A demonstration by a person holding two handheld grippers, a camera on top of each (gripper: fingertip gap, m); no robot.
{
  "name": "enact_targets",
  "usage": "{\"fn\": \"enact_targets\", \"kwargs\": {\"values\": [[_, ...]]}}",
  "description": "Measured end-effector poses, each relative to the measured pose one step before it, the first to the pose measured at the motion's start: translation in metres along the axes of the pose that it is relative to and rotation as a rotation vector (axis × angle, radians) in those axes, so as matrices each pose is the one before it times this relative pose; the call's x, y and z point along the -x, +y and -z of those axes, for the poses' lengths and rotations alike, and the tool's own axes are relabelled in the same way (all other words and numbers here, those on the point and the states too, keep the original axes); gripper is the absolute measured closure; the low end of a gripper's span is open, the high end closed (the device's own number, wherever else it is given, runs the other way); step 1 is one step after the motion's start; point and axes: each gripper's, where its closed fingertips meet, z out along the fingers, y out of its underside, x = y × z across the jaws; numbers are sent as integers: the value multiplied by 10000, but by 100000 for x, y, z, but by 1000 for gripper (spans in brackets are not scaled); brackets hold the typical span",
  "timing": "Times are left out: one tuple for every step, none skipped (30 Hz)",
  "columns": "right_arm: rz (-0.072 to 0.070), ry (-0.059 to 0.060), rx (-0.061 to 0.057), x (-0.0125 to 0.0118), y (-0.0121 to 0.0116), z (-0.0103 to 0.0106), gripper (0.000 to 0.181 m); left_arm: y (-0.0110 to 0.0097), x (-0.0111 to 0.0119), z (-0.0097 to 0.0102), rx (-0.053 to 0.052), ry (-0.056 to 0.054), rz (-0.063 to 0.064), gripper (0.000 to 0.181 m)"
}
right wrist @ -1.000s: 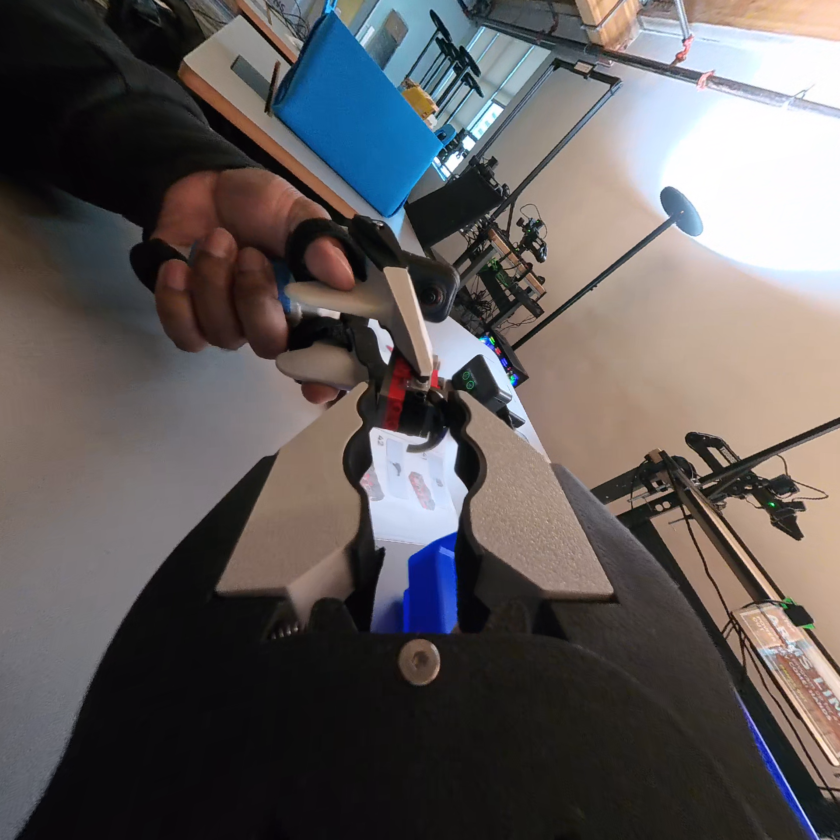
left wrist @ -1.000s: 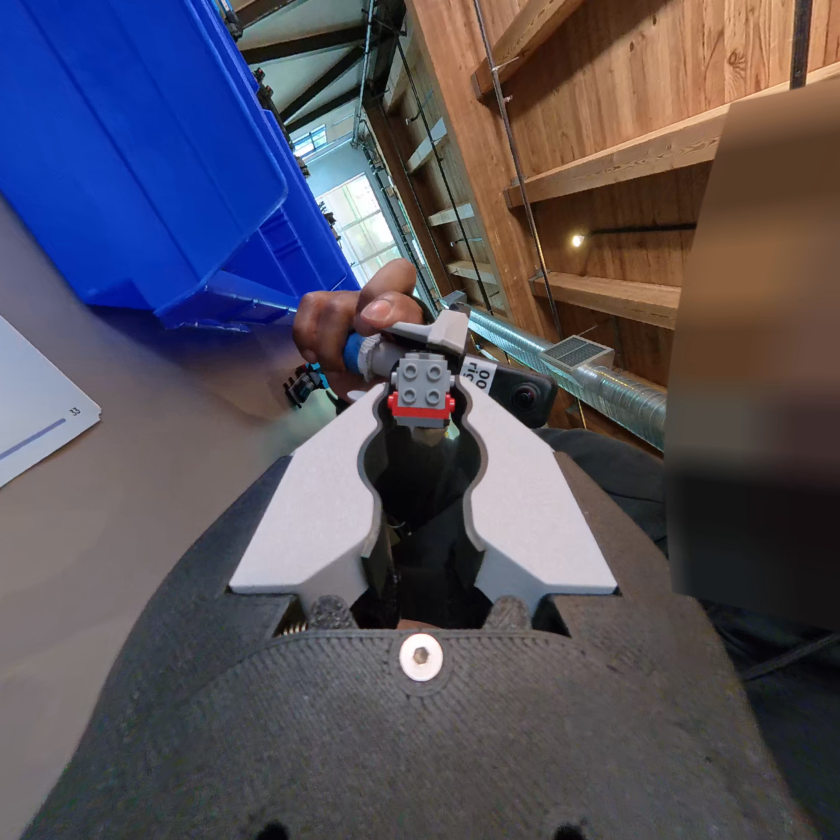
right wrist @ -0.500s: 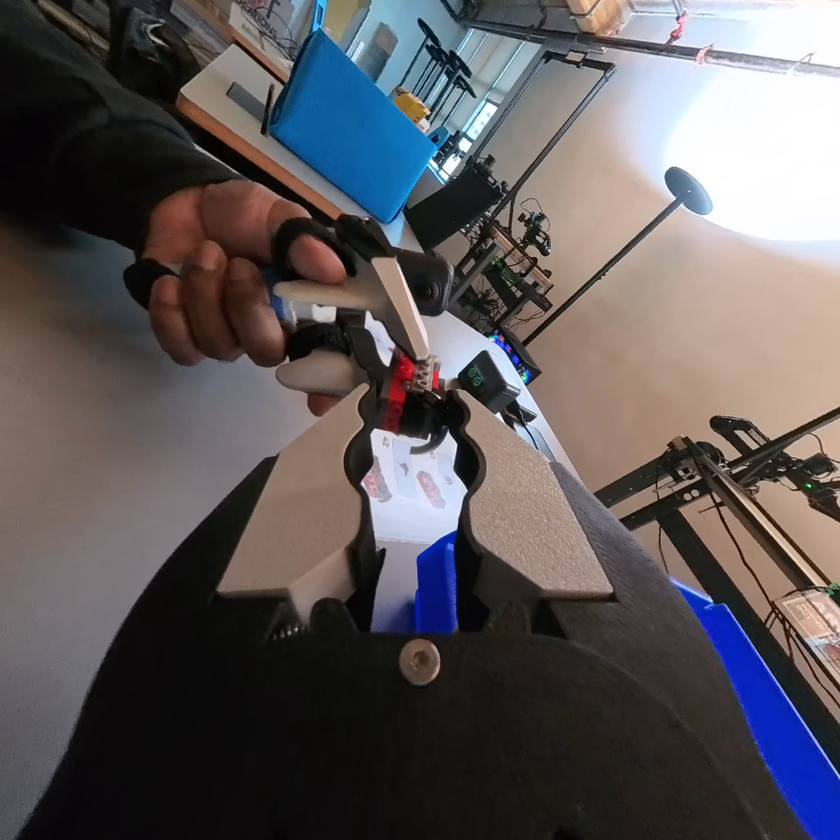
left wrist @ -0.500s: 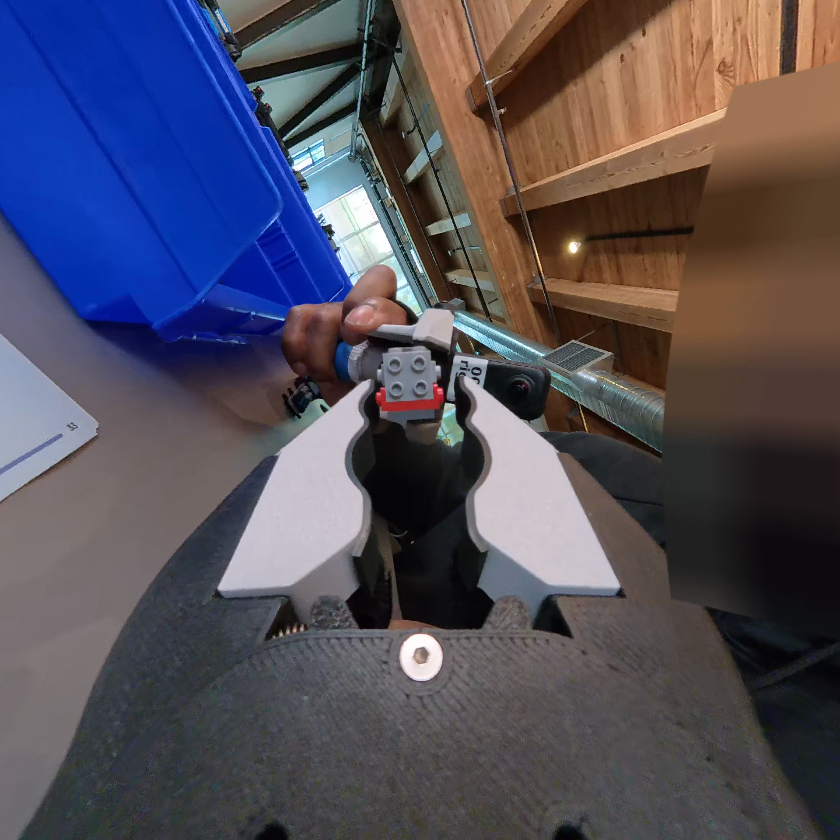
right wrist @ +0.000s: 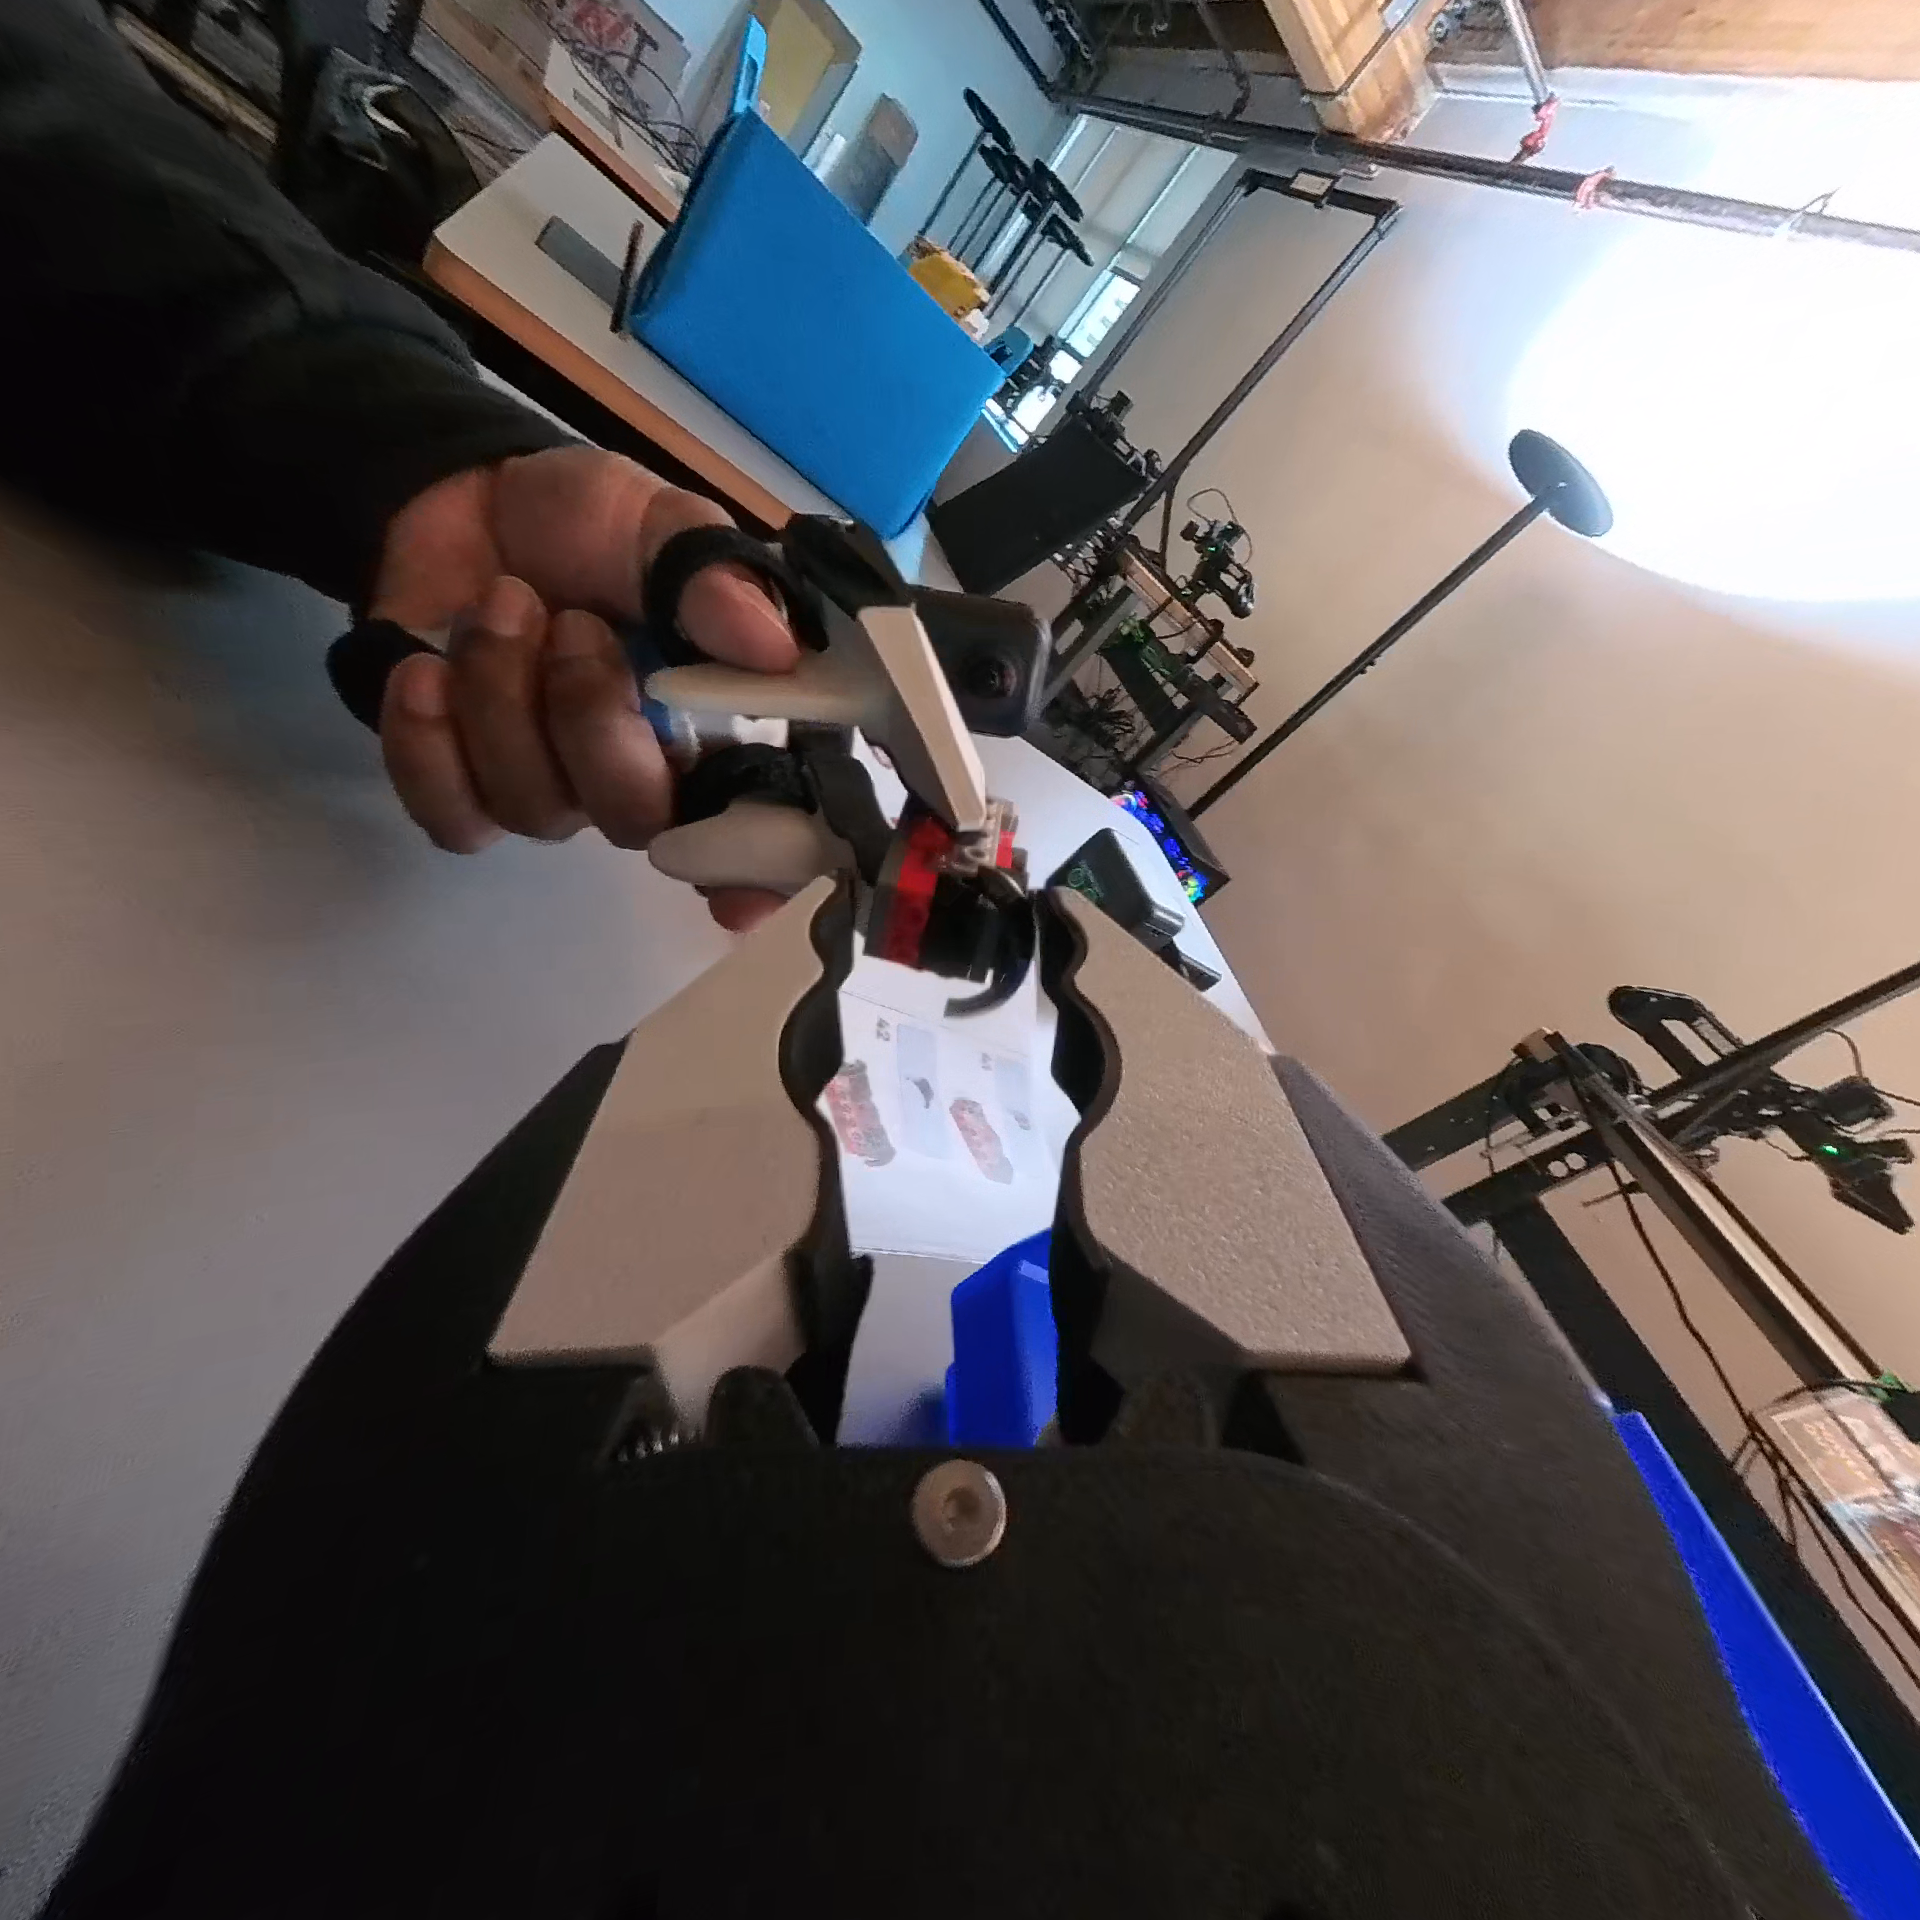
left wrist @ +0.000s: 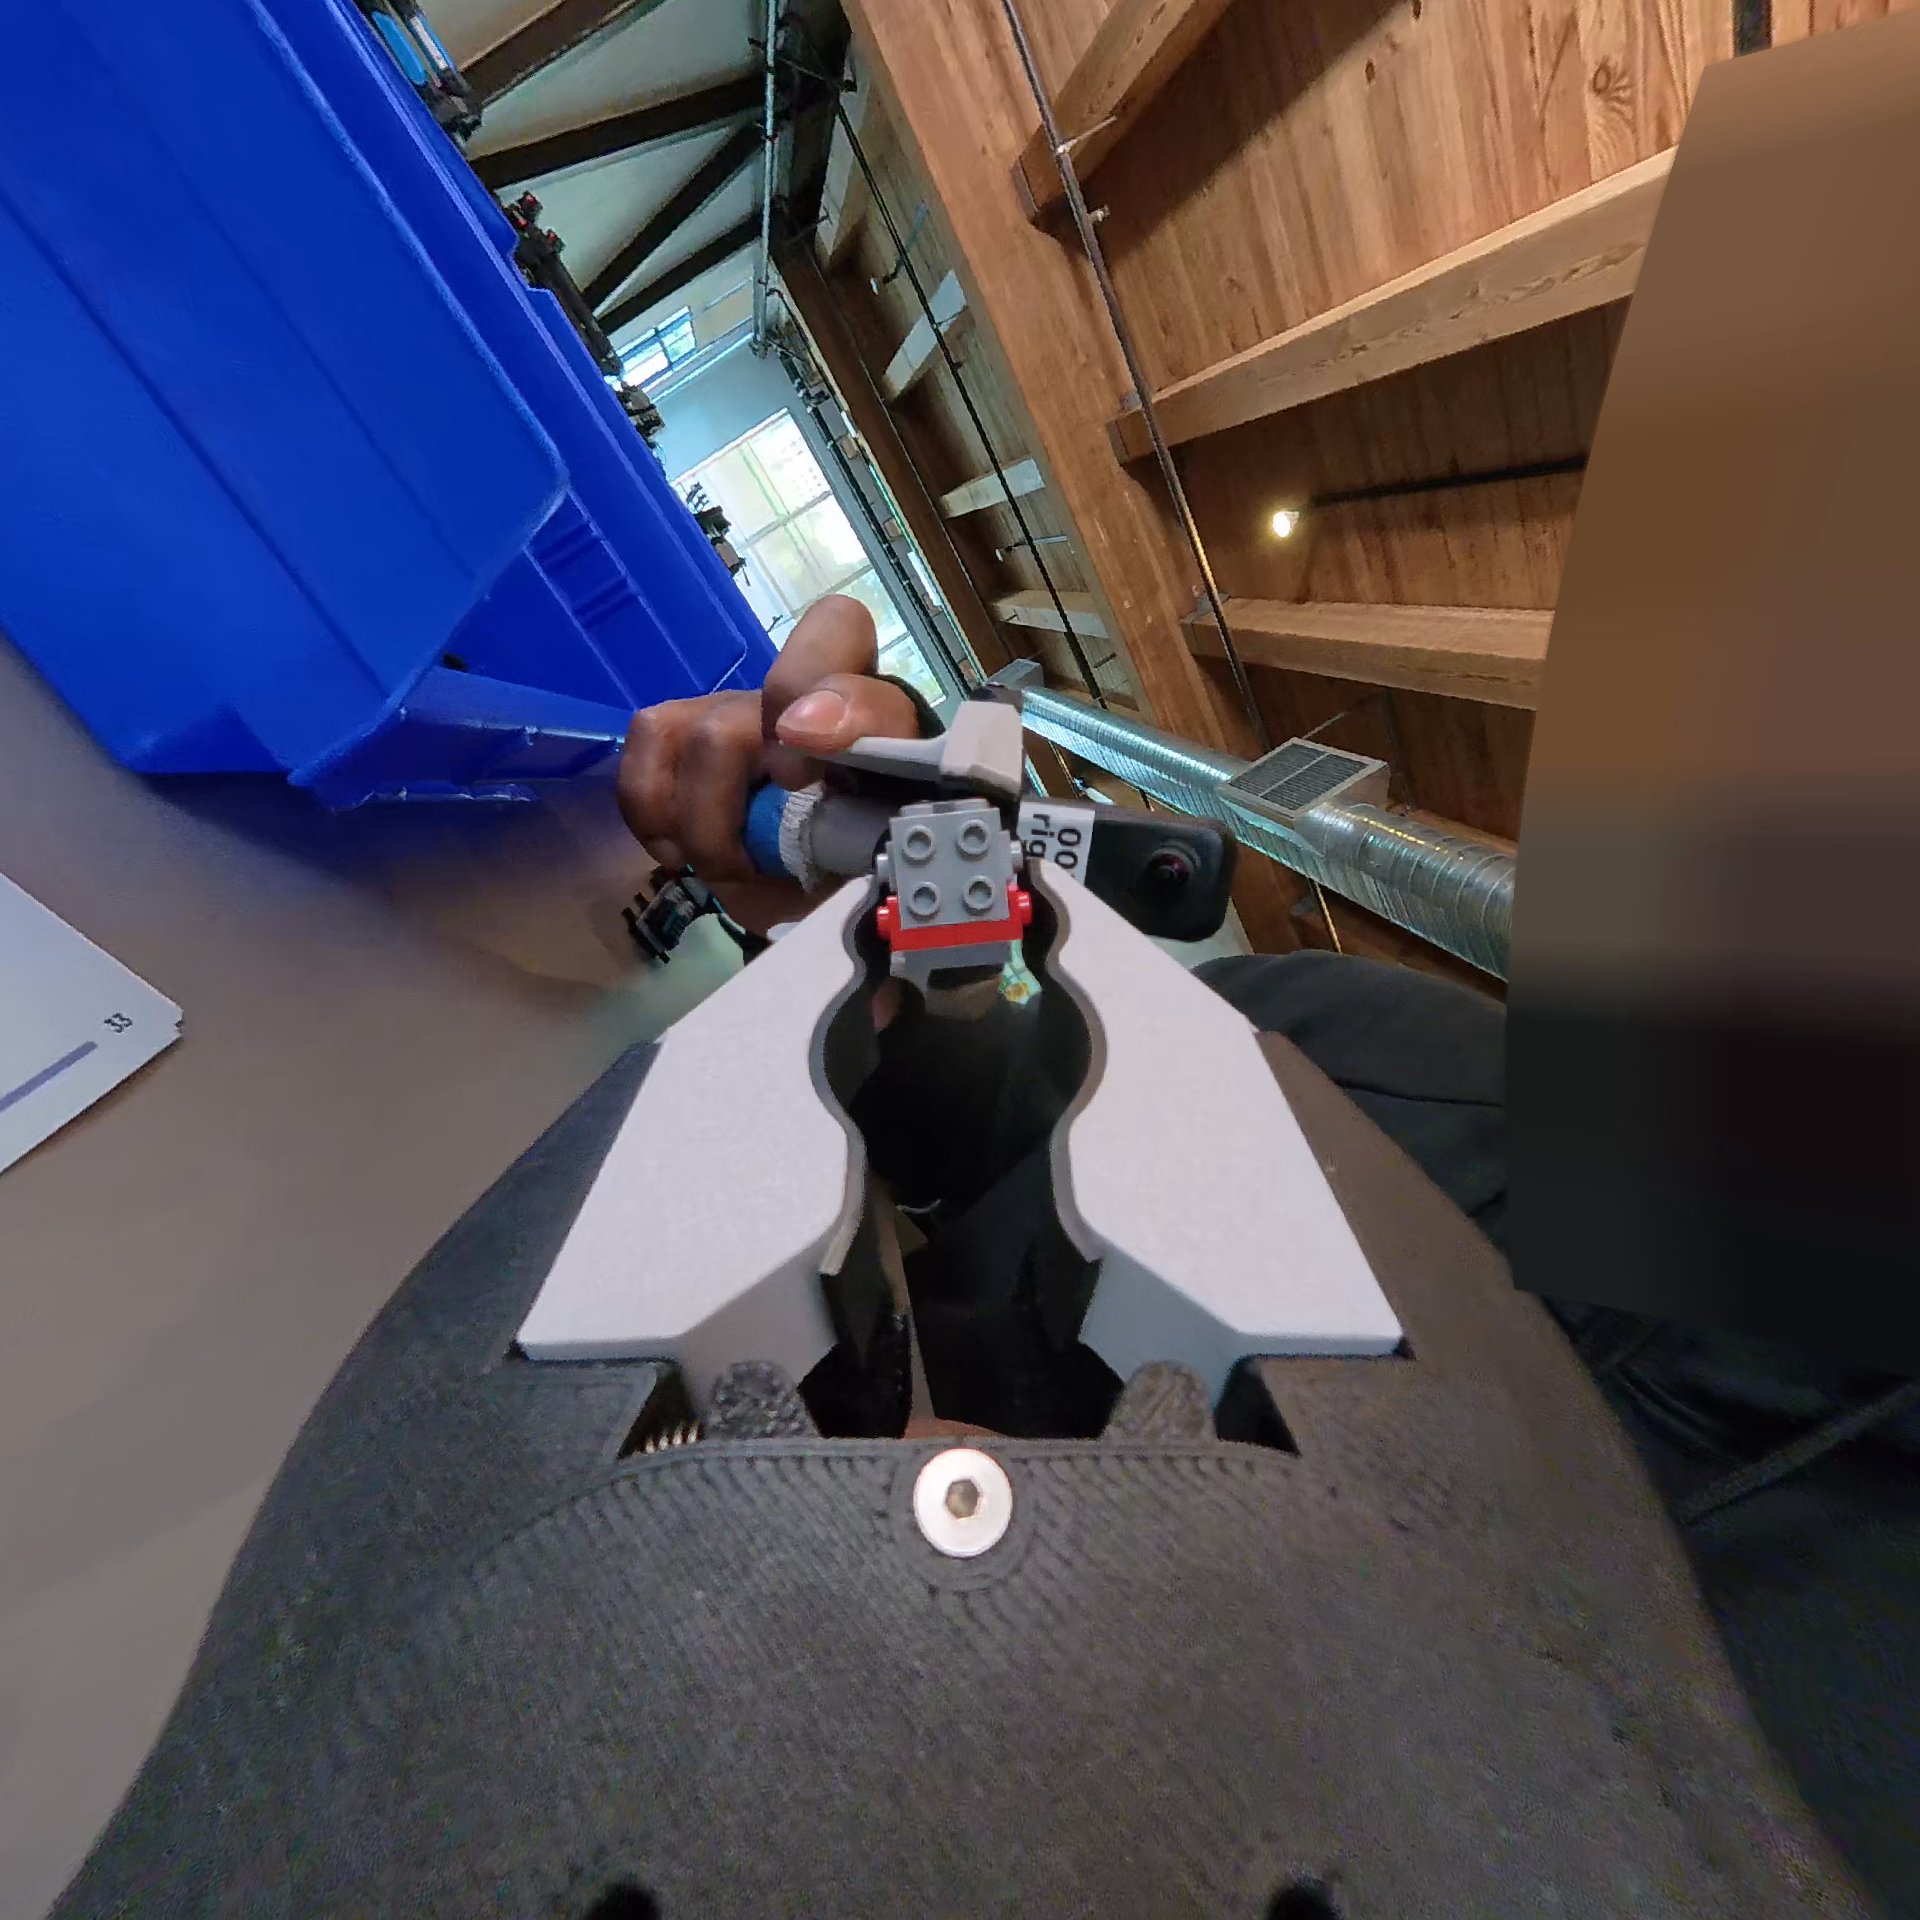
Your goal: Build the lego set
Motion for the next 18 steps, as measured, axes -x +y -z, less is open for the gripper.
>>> {"fn": "enact_targets", "kwargs": {"values": [[-60, -100, -40, 29, -85, 116, 146, 124, -125, -10, 101, 46, -67, 156], [25, -24, -45, -40, -121, 114, 147, 85, -108, -19, 84, 29, -80, 156], [86, -61, 8, 73, -53, 50, 148, 37, -96, 1, 41, 29, -62, 156], [128, -47, 7, 138, -63, 8, 150, 53, -46, 4, 47, 19, -17, 157], [96, 44, 26, 36, -6, -22, 151, 16, 4, 30, 17, 4, -16, 157], [12, -36, 14, 92, 15, 0, 151, 81, 35, 30, 59, -17, -28, 157], [-61, -78, -28, 82, -10, 41, 151, 97, 25, -6, 61, -10, -21, 157], [-71, -50, -73, 29, -65, 59, 151, 66, -32, -56, 34, 21, -11, 157], [-85, -51, -108, 28, -126, 88, 151, 80, -72, -63, 31, 41, -8, 157], [-139, -62, -78, 30, -102, 52, 151, 50, -49, -45, 13, 26, -4, 157], [-99, -25, -36, 4, -29, 18, 152, -15, 14, -9, -13, -14, -13, 157], [-12, 8, 9, -1, 61, -16, 152, -13, 78, 13, -8, -61, -32, 157], [48, -22, 36, 55, 90, -10, 152, 41, 108, 21, 29, -65, -25, 157], [19, -42, 39, 56, 83, -4, 152, 36, 92, 19, 20, -47, 7, 157], [15, -26, 21, 21, 70, -8, 152, 6, 77, 5, -10, -24, 37, 157], [29, -21, 18, 21, 55, 10, 152, 5, 68, -5, -7, -16, 42, 157], [2, -48, 14, 41, 53, 10, 152, 42, 72, -10, 2, -10, 43, 157], [3, -34, 26, 33, 84, 6, 152, 21, 94, 3, -6, -19, 47, 158]]}}
